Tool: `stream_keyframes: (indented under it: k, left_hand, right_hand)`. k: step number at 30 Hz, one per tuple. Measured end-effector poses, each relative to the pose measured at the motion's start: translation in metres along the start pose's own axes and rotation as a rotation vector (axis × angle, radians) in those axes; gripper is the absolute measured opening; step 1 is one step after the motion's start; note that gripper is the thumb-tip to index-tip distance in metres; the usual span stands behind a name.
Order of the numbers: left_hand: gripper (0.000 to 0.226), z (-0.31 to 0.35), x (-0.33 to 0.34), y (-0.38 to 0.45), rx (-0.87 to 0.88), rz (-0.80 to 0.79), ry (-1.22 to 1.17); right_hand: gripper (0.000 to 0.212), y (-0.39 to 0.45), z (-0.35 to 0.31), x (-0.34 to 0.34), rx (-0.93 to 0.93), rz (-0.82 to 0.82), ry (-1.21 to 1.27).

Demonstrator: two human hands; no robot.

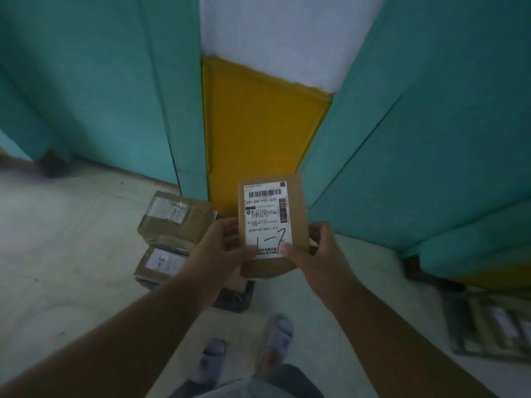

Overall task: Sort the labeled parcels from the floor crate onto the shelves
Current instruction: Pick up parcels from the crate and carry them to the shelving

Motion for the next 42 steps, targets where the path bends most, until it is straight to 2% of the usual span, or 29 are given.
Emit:
stream_keyframes:
  k: [5, 9, 15, 21, 25, 32, 38, 42]
  left_hand:
    - [0.051, 0.007, 0.059, -0.033, 0.136, -0.087, 0.294]
    - [0.045, 0.010, 0.142, -0.054, 0.256, -0.204, 0.393]
    - [0.053, -0.022, 0.331, -0.103, 0.452, -0.394, 0.558]
    - [0.046, -0.087, 0.541, -0.185, 0.551, -0.653, 0.593]
    - [0.049, -0.124, 0.642, -0.226, 0.560, -0.782, 0.689]
    - [0.049, -0.162, 0.775, -0.224, 0.623, -0.868, 0.807]
    - [0.047, -0.198, 0.925, -0.200, 0.614, -1.052, 0.843]
    - [0.058, -0.219, 1.018, -0.209, 0.589, -1.120, 0.925]
  right_hand:
    - [0.061, -0.063, 0.010, -0.055, -0.011, 0.173, 0.145]
    - [0.066, -0.126, 0.029, -0.128, -0.068, 0.359, 0.233]
    - [0.063, -0.247, 0.099, -0.273, -0.102, 0.712, 0.264]
    - [0.059, -0.383, 0.185, -0.427, -0.088, 0.928, 0.257]
    - [0.063, -0.449, 0.229, -0.501, -0.061, 1.065, 0.302]
    - [0.070, -0.471, 0.296, -0.613, -0.047, 1.190, 0.321]
    - [0.064, -0.473, 0.356, -0.718, 0.023, 1.291, 0.351]
    - [0.069, -0.500, 0.383, -0.784, 0.084, 1.360, 0.345]
Point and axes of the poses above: each hand's wrist, its own y-axis towards the middle knuckle, its own x-axis out of the palm, z = x × y, the point moved 7 cm from there along y, towards the middle knuckle, and after that the axes turned 4 degrees about -x, right-handed, at the moved point
